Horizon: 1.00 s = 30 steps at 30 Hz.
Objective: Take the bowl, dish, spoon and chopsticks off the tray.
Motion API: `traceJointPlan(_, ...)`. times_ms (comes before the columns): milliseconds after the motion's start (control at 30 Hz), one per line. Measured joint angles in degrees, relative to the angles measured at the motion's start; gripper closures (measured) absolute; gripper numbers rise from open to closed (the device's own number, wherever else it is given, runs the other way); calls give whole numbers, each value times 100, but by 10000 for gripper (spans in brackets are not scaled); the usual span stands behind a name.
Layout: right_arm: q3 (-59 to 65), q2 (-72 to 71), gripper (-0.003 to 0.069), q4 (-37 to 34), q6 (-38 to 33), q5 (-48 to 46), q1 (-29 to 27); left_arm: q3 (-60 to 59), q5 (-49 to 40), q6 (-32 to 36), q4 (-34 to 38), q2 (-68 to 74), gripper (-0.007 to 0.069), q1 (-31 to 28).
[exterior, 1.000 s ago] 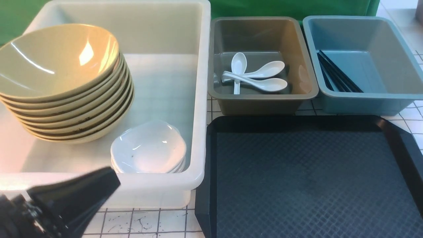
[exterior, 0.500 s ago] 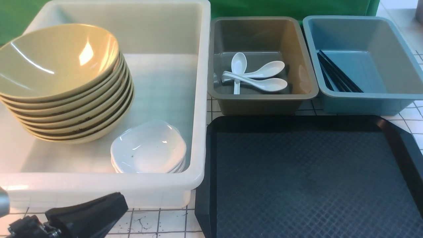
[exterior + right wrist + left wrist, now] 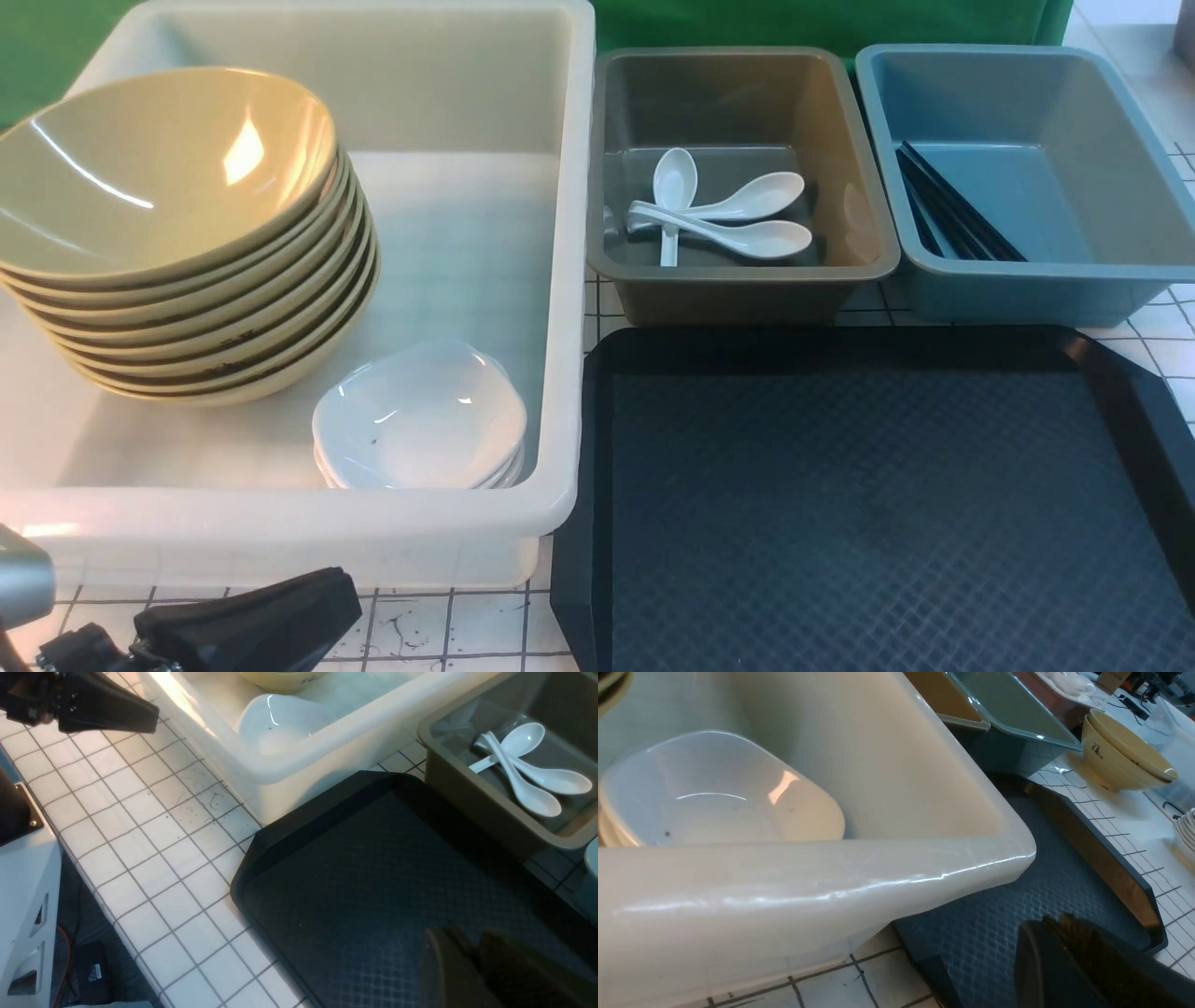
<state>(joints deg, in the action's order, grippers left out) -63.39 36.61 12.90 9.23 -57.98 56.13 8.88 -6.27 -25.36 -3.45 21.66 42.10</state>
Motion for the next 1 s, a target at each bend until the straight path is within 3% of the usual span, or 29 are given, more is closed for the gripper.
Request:
traceJointPlan(300,74,0,547,67,-42,12,-270,-18,-23,0,0,0,626,0)
traceJointPlan(433,818,-110,603,19,-103,716,-1385,-18,-23,0,0,0,626,0)
traceJointPlan(467,1312,-195,623,-67,-234,1257,-1814,-18,-23,0,0,0,626,0)
traceJointPlan(600,2959,-921,637,-541,-653,2817,-3155,-18,-23,0,0,0,626,0)
traceJointPlan(633,3128,-971,637,-564,-659,2944,-3218,-18,-23,0,0,0,626,0)
traceJointPlan(700,4048,-1644,637,-789,-736,3484,-3934,-18,-23,0,0,0,626,0)
traceJointPlan(867,5309,-2624,638,-882,-766,3825,-4767,-18,-23,0,0,0,626,0)
traceJointPlan(1000,5860,-3098,638,-890,-792,3879,-5066,-18,-23,0,0,0,626,0)
